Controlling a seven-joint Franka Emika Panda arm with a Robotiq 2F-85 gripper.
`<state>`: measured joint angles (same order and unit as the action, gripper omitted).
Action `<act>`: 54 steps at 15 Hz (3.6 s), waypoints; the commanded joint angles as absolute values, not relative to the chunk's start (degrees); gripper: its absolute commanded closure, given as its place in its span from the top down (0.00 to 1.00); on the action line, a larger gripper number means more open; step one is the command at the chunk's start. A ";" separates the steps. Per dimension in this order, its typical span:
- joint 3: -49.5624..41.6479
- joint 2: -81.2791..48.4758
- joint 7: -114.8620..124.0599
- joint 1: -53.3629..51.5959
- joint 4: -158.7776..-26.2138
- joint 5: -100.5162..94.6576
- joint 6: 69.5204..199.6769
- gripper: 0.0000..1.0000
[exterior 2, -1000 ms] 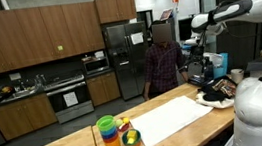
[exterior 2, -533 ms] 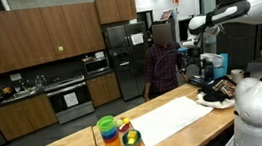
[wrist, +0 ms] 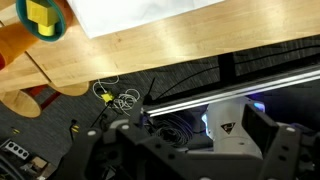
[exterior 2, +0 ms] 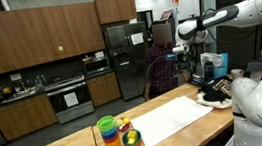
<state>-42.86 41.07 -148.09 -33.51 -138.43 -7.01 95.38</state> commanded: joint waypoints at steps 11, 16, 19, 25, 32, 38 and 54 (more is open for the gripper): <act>-37.82 37.52 -152.98 -25.34 -138.53 -2.66 95.94 1.00; -37.82 37.51 -152.98 -25.34 -138.53 -2.66 95.94 1.00; -37.82 37.52 -152.98 -25.34 -138.54 -2.66 95.94 1.00; -42.80 41.76 -149.44 -35.94 -137.31 -8.97 93.83 1.00; -42.08 27.75 -148.86 -46.24 -128.35 -19.91 90.83 1.00; -48.29 18.98 -148.95 -61.59 -124.08 -32.12 90.56 1.00; -52.95 20.19 -149.41 -71.82 -128.74 -39.37 111.19 1.00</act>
<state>-52.95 20.20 -149.41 -71.82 -128.74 -39.37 111.19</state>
